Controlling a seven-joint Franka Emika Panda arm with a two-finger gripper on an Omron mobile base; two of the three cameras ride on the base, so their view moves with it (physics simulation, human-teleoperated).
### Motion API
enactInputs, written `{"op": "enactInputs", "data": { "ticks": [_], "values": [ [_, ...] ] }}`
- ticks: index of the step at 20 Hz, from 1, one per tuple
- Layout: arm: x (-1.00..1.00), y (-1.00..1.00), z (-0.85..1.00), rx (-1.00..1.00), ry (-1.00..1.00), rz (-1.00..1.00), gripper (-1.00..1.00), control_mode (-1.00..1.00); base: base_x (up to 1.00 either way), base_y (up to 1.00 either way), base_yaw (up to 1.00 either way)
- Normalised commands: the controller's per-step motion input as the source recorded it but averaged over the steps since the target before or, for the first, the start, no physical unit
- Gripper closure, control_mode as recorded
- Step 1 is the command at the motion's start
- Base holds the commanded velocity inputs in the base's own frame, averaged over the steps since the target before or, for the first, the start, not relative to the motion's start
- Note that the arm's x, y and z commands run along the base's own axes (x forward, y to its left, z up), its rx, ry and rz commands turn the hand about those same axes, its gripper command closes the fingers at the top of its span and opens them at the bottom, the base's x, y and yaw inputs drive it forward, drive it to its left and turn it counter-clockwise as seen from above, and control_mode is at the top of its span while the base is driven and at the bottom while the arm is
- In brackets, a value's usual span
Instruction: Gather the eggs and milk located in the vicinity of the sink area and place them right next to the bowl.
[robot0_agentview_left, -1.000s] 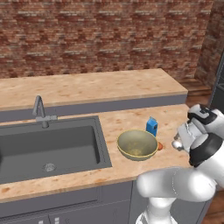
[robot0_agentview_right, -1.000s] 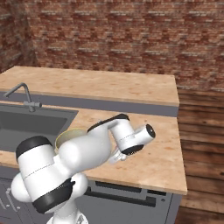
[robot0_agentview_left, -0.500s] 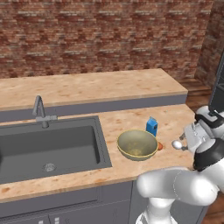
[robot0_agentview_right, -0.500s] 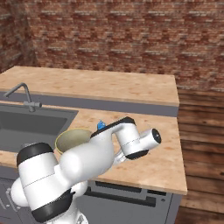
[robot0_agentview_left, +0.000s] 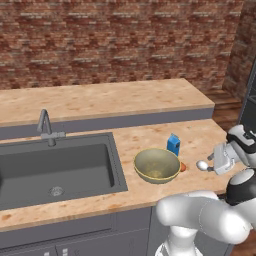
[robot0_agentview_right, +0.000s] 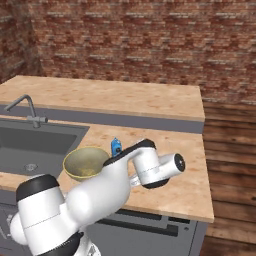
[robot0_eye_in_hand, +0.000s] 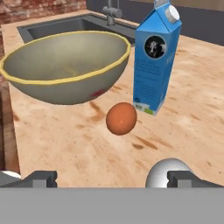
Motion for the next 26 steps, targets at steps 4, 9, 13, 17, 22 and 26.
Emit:
{"op": "enactInputs", "data": {
  "ticks": [4,9,13,17,22,26],
  "values": [
    [0.0,-0.05,0.0,0.0,0.0,-0.03,-1.0,-1.0,0.0,0.0,0.0],
    [0.03,-0.14,0.0,0.0,0.0,0.0,-1.0,-1.0,0.0,0.0,0.0],
    [0.05,-0.16,0.0,0.0,0.0,0.0,-1.0,-1.0,0.0,0.0,0.0],
    [0.1,-0.06,-0.05,0.0,0.01,0.0,-1.0,-1.0,0.0,0.0,0.0],
    [0.17,0.0,-0.15,0.0,0.03,0.0,-1.0,-1.0,0.0,0.0,0.0],
    [0.19,0.0,-0.18,0.0,0.03,0.0,-1.0,-1.0,0.0,0.0,0.0]
  ]
}}
